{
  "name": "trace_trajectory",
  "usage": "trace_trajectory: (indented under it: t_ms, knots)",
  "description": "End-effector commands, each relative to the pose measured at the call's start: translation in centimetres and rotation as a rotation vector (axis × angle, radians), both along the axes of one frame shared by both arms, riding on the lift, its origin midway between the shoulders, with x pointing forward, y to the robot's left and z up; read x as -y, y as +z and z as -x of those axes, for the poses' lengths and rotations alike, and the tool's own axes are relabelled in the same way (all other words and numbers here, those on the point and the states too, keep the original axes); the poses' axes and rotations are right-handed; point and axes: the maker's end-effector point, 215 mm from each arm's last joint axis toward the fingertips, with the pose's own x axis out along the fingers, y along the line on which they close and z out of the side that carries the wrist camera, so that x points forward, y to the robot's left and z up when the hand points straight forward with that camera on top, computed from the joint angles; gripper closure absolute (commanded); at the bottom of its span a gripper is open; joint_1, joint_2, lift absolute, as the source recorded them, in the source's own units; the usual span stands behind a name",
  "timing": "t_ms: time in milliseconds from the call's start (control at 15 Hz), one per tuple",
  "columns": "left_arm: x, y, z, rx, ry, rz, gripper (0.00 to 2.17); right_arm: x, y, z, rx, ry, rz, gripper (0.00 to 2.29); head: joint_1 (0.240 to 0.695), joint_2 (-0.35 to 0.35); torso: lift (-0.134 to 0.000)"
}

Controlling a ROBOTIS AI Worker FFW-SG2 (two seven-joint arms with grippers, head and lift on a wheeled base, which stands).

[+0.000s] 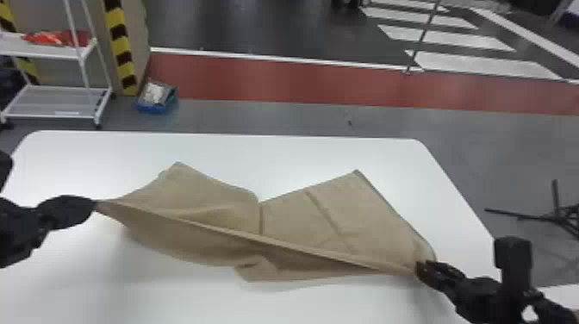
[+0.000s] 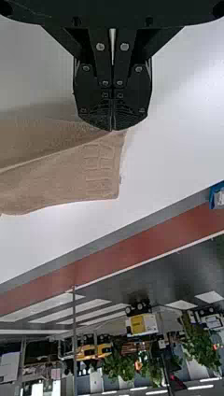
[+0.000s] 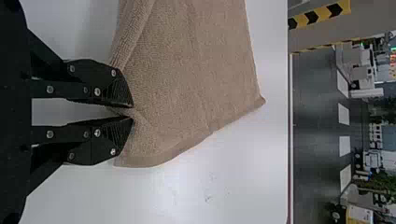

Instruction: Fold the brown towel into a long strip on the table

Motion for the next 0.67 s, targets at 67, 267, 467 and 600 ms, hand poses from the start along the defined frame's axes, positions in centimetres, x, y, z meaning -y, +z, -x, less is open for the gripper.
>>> trace_trajectory:
  t_ms: [67,267,467,600]
  knots:
    - [0.4,-0.8,0.8,-0.002,-0.011,0.004,2.15,-1.8,2.2,2.5,-0.051,0.054,0.050,0.02,0.695,-0.178,-0.100]
    - [0.4,-1.0,1.1,0.005,-0.019,0.003,2.15,-2.2,5.9,3.4,-0.061,0.197,0.199,0.06,0.695,-0.160,-0.100]
    - [0.5,-1.0,1.1,0.006,-0.021,0.004,2.15,0.6,7.2,3.7,-0.099,0.290,0.422,0.07,0.695,-0.161,-0.100]
    - [0.6,-1.1,1.2,0.003,-0.024,0.005,2.15,3.3,7.3,3.2,-0.129,0.334,0.594,0.08,0.695,-0.196,-0.100]
